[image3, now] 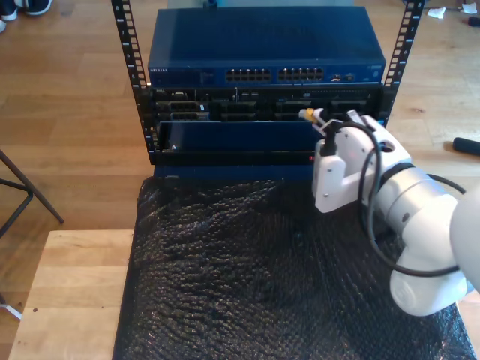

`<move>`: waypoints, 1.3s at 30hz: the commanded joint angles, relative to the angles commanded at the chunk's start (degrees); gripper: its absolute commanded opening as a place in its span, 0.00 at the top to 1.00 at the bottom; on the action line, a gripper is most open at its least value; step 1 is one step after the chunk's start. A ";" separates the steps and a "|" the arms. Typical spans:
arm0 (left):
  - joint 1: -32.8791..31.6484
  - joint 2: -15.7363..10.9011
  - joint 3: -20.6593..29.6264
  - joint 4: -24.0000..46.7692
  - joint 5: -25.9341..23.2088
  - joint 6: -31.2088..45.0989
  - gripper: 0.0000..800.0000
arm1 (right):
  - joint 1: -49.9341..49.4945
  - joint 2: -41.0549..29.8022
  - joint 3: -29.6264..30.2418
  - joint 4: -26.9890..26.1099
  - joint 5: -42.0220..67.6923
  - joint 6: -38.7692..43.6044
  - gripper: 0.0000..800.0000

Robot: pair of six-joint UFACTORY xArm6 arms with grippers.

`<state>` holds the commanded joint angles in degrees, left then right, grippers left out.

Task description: Grab the cable and plug it in

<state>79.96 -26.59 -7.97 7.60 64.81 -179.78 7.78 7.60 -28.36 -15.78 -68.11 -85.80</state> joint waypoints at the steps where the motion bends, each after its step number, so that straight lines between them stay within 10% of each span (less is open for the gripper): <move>1: 0.00 0.00 0.00 0.00 0.00 0.00 0.00 | 0.00 0.18 -0.18 -0.09 -0.18 0.00 1.00; 19: -0.09 0.00 0.00 0.00 0.00 0.00 0.00 | 0.00 7.03 -2.90 0.70 -6.33 0.00 1.00; 39: 0.00 0.00 0.00 0.00 0.00 0.00 0.00 | 7.82 15.82 -12.04 23.65 -12.92 -14.59 1.00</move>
<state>79.96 -26.59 -7.97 7.60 64.81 -179.78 15.60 23.43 -40.41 7.87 -81.03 -100.40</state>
